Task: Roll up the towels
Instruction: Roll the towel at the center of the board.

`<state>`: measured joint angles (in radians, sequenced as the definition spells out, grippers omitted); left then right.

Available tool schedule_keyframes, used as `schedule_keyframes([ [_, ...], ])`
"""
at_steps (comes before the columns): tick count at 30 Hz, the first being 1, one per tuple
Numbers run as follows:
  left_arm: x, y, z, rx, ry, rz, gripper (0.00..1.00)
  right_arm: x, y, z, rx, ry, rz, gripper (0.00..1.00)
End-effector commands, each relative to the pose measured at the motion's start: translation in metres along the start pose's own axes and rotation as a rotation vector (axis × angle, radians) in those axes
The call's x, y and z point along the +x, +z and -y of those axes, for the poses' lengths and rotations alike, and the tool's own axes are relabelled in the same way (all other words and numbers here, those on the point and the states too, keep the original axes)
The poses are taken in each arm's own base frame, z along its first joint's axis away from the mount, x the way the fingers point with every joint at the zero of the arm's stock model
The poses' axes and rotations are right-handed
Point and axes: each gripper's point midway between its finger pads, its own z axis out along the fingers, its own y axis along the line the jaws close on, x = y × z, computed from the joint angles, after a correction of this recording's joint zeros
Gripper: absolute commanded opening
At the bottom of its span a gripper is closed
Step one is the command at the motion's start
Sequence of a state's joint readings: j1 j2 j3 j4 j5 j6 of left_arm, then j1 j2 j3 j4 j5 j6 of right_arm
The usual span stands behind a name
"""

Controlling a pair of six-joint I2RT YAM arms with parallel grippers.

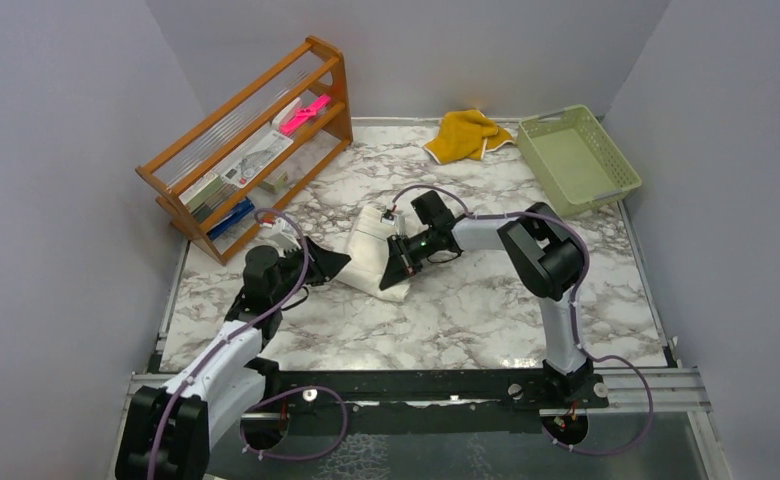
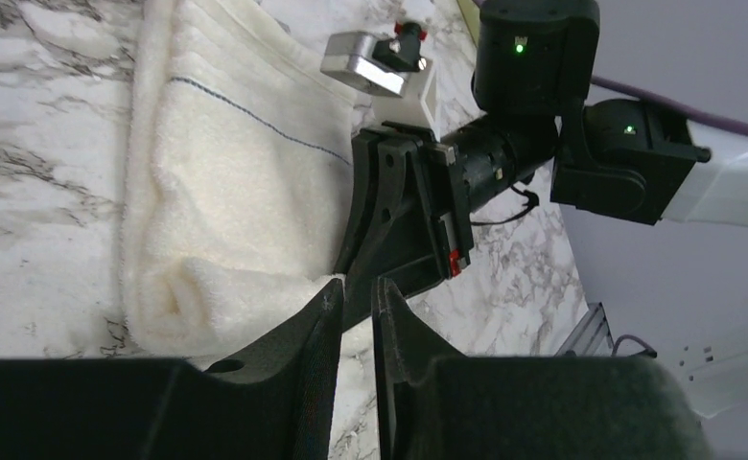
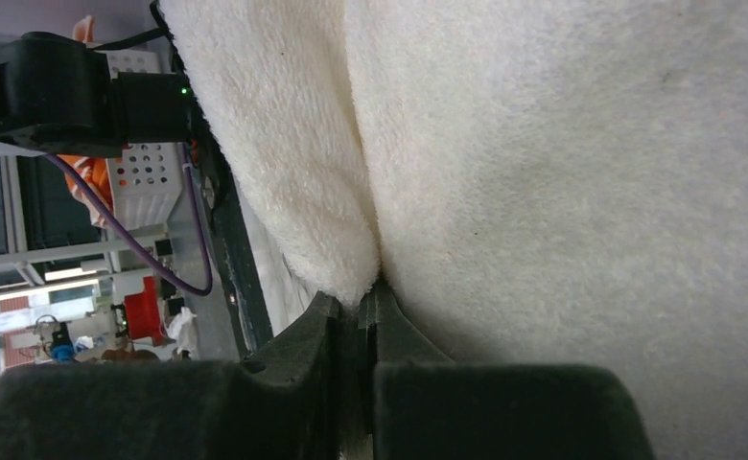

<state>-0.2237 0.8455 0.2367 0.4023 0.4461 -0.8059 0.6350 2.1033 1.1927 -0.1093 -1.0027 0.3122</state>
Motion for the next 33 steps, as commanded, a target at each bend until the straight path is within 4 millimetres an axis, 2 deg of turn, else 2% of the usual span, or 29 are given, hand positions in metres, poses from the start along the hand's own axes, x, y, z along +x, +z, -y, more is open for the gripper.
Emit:
schedule_keyframes([
  [1,0.017,0.011,0.011,0.069,0.02,-0.061,0.2,0.003,0.004,-0.001,-0.02,0.079,-0.039,0.01],
  [5,0.038,0.028,0.004,0.036,0.018,-0.15,0.14,0.004,0.008,0.006,-0.003,0.108,-0.04,0.01],
  [7,0.045,0.035,-0.008,-0.001,-0.004,-0.18,0.1,0.006,0.009,0.009,-0.004,0.122,-0.044,0.01],
  [14,0.05,0.05,-0.034,-0.084,-0.027,-0.171,0.08,0.009,0.011,0.012,-0.003,0.131,-0.047,0.02],
  [19,0.053,0.05,-0.078,-0.238,-0.052,-0.151,0.02,0.009,0.006,0.018,0.059,0.077,-0.048,0.17],
  [23,0.062,0.046,-0.097,-0.293,-0.065,-0.174,0.0,-0.006,-0.003,0.017,0.132,-0.032,0.003,0.2],
  [24,0.063,0.045,-0.098,-0.297,-0.065,-0.177,0.0,-0.016,-0.009,0.014,0.171,-0.078,0.039,0.23],
  [25,0.065,0.045,-0.101,-0.303,-0.066,-0.182,0.0,-0.024,-0.014,0.012,0.204,-0.121,0.074,0.34],
  [26,0.067,0.044,-0.103,-0.309,-0.066,-0.188,0.0,-0.032,-0.02,0.008,0.229,-0.167,0.11,0.58],
  [27,0.069,0.044,-0.104,-0.313,-0.069,-0.195,0.0,-0.04,-0.025,0.003,0.255,-0.216,0.143,0.88],
  [28,0.071,0.044,-0.105,-0.316,-0.07,-0.202,0.0,-0.047,-0.03,-0.002,0.277,-0.265,0.17,0.93],
  [33,0.078,0.046,-0.11,-0.324,-0.076,-0.233,0.0,-0.077,-0.052,-0.03,0.428,-0.548,0.299,0.94],
])
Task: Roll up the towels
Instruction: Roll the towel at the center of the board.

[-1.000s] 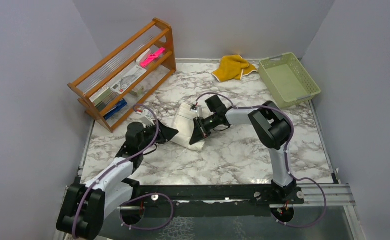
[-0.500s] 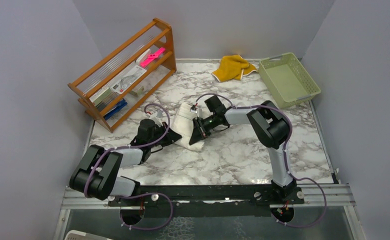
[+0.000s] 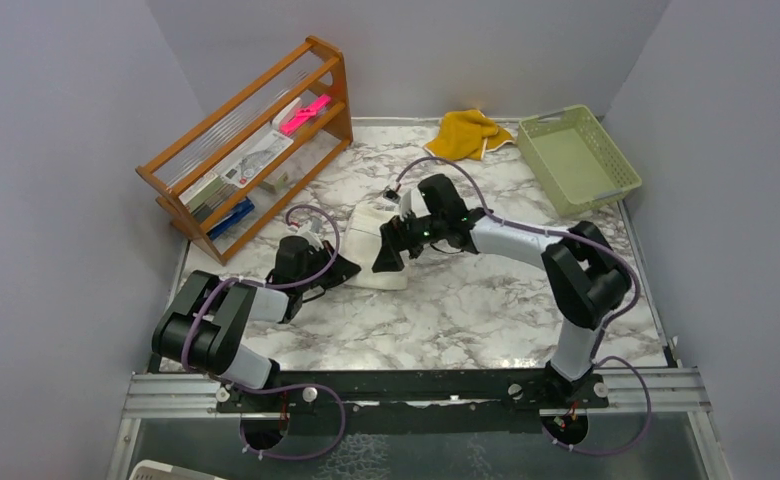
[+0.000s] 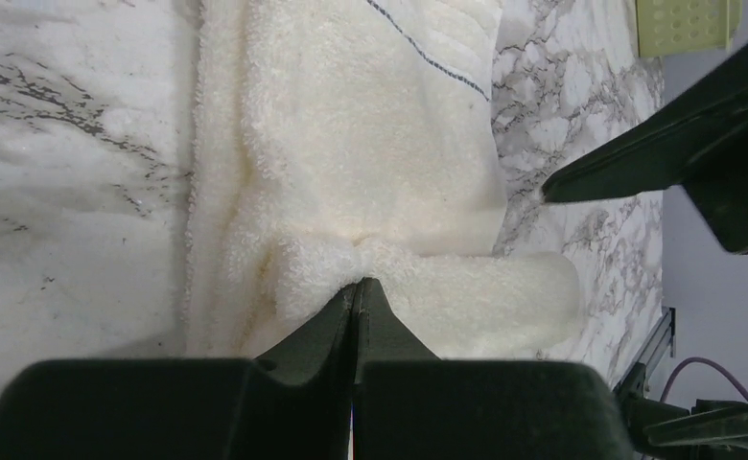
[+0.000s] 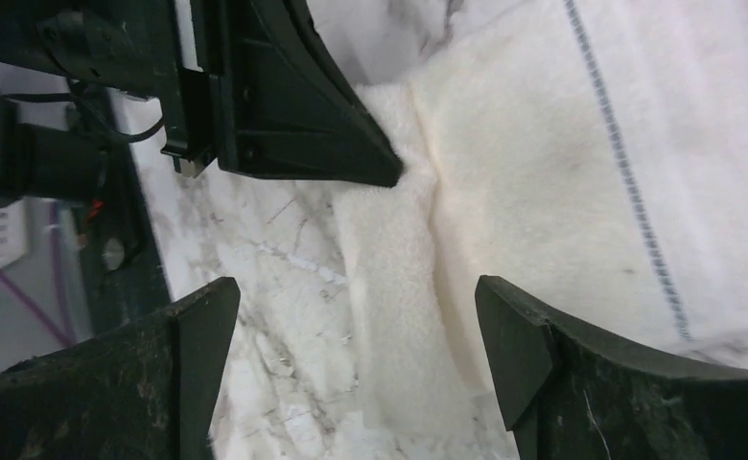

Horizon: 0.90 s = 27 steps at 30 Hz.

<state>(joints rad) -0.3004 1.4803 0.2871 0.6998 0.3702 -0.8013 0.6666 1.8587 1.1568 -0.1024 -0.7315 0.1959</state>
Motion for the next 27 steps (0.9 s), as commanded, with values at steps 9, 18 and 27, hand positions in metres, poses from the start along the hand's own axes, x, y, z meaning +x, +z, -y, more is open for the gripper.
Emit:
schedule_keyframes([
  [9,0.016,0.003,-0.036,-0.128,-0.003,-0.054,0.0,-0.003,-0.006,-0.035,0.43,-0.946,0.217,1.0],
  [18,0.017,0.004,-0.036,-0.124,-0.002,-0.06,0.0,0.03,0.018,-0.002,0.613,-1.091,0.063,0.95],
  [27,0.022,0.008,-0.04,-0.129,-0.004,-0.089,0.0,0.028,0.03,0.01,0.668,-1.105,0.05,0.93],
])
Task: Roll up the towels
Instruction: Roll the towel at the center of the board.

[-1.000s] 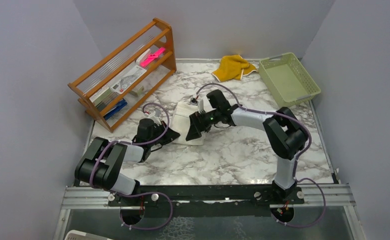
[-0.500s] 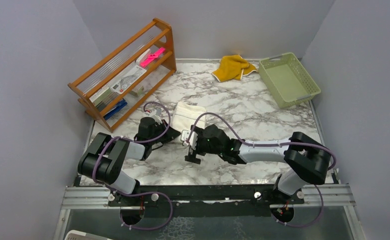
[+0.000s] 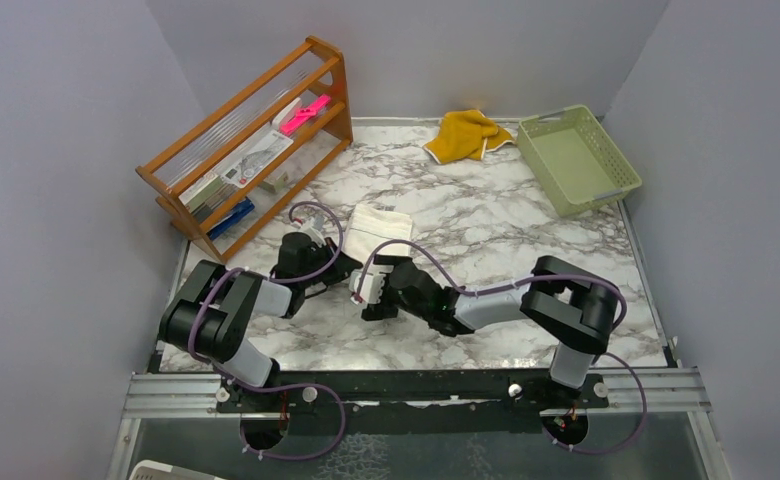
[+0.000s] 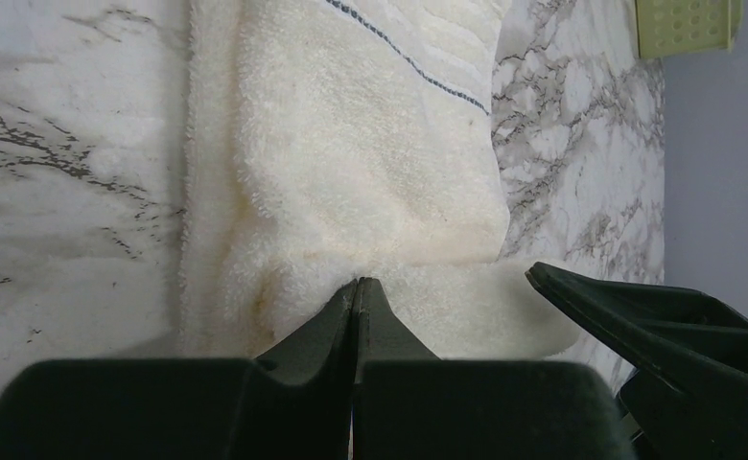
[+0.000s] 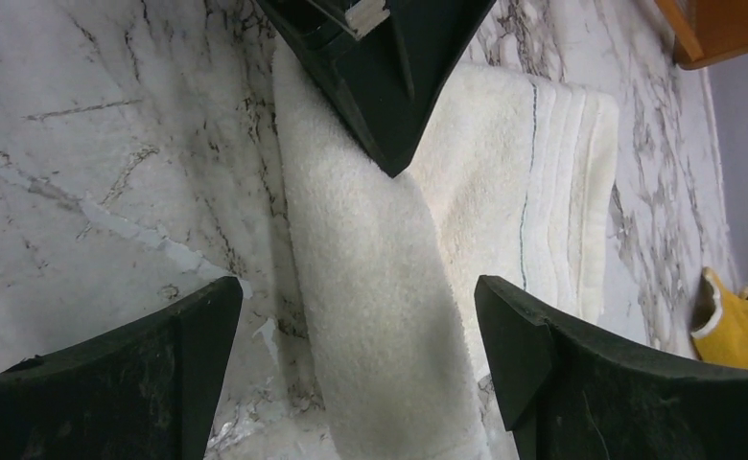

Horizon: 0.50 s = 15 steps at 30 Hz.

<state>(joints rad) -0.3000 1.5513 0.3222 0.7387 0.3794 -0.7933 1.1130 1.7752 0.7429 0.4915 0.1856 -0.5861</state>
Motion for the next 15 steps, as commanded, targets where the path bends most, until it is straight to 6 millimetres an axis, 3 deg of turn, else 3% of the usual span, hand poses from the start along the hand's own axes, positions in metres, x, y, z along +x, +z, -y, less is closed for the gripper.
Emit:
schedule_keyframes([
  [1,0.026,-0.003,-0.039,-0.136,-0.014,-0.086,0.0,0.005,0.009,0.008,0.063,-0.033,-0.042,0.91],
  [4,0.025,-0.003,-0.037,-0.13,-0.01,-0.085,0.0,0.013,0.012,0.005,0.061,-0.021,-0.08,0.85],
  [6,0.024,-0.003,-0.036,-0.127,-0.008,-0.081,0.0,0.019,0.014,0.003,0.064,-0.005,-0.114,0.75],
  [10,0.022,-0.003,-0.035,-0.125,-0.008,-0.077,0.0,0.031,0.02,-0.005,0.042,0.01,-0.18,0.43],
  [12,0.02,-0.003,-0.033,-0.118,-0.01,-0.072,0.0,0.037,0.023,-0.007,0.049,0.034,-0.214,0.12],
  [13,0.018,-0.004,-0.031,-0.112,-0.009,-0.066,0.0,0.037,0.026,-0.005,0.06,0.055,-0.226,0.02],
  [15,0.011,-0.007,-0.026,-0.093,-0.013,-0.05,0.0,0.039,0.027,-0.009,0.049,0.087,-0.235,0.01],
])
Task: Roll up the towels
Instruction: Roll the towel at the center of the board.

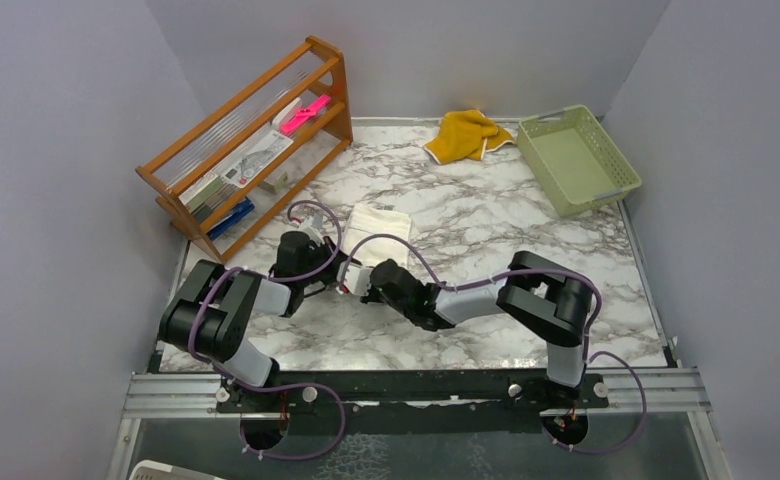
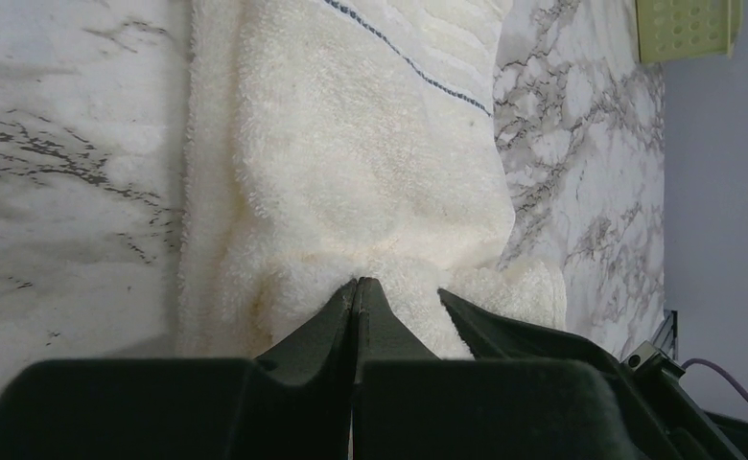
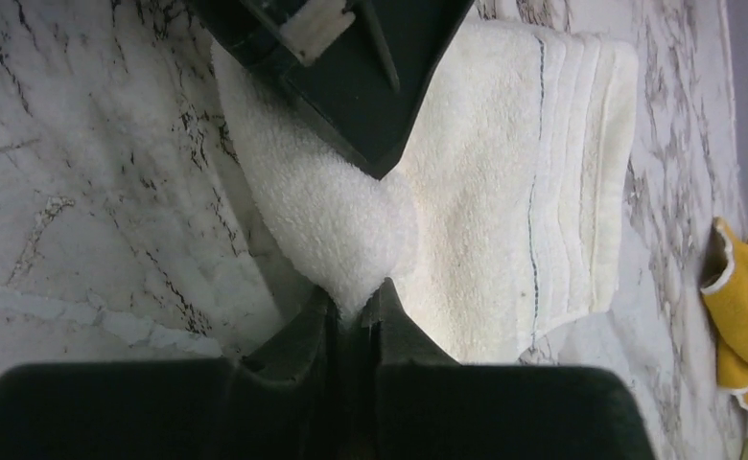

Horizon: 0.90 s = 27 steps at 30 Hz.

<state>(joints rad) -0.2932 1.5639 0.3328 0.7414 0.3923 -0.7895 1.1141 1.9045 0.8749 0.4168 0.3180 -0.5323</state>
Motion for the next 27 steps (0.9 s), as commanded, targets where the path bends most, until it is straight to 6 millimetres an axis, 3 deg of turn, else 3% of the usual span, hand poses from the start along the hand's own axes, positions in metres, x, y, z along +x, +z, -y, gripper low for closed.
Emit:
schedule_keyframes([
  [1,0.008,-0.011,-0.022,-0.084,-0.017,-0.038,0.0,0.021,0.002,-0.019,-0.038,0.072,-0.096,0.01],
  [6,-0.03,-0.036,0.012,-0.024,-0.004,0.065,0.16,-0.008,-0.016,-0.035,-0.181,0.252,0.009,0.01],
  [10,-0.07,-0.071,0.037,-0.068,0.08,0.2,0.33,-0.037,-0.036,-0.048,-0.423,0.39,0.091,0.01],
  [13,-0.085,-0.092,0.051,-0.081,0.136,0.26,0.43,-0.052,-0.043,-0.034,-0.474,0.523,0.137,0.01],
  [15,-0.084,-0.096,0.058,-0.058,0.153,0.253,0.43,-0.057,-0.044,-0.02,-0.507,0.631,0.148,0.01],
  [19,-0.068,-0.091,0.062,0.006,0.132,0.195,0.43,-0.045,-0.037,-0.001,-0.605,0.872,0.048,0.01],
  [27,-0.051,-0.083,0.062,0.081,0.098,0.16,0.43,-0.039,-0.019,-0.016,-0.983,1.091,-0.12,0.01],
])
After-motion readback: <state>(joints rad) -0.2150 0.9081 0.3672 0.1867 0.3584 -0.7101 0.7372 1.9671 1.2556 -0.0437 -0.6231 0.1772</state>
